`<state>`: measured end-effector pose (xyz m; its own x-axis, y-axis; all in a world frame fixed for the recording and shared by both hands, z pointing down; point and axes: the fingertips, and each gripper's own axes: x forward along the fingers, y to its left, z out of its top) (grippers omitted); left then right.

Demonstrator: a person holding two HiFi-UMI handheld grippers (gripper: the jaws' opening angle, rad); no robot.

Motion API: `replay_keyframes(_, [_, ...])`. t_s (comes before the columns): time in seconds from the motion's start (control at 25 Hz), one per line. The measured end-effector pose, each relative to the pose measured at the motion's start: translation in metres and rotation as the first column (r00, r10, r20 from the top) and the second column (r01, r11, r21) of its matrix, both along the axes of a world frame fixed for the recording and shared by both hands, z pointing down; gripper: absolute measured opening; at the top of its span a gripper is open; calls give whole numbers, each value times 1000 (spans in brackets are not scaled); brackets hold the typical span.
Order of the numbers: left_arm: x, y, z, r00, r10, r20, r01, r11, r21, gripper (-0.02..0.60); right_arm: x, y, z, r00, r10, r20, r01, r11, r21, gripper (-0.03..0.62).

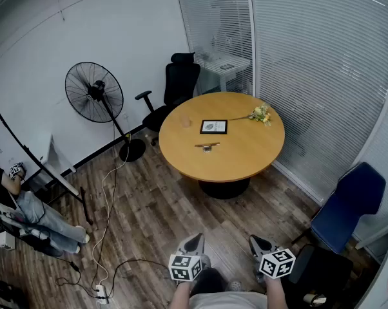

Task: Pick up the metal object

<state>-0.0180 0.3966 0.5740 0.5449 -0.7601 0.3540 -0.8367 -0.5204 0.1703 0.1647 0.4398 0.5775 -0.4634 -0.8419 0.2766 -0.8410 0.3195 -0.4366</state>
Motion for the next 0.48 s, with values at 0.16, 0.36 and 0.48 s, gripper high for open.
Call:
replay_keyframes(0.16, [2,7,-2,1000,16,-4,-16,1000,2,8,-1,10,2,1000,10,-4,-10,1000,-9,-5])
replay_keyframes(0.36, [3,14,-3,1000,13,-5,-13,1000,4,8,-2,19,4,1000,8,-25,-9,1000,-14,-5])
replay_keyframes(0.48, [1,21,-2,1000,14,-3,-14,1000,6,8,-4,25,8,1000,13,-15,-13,1000,-20,-5])
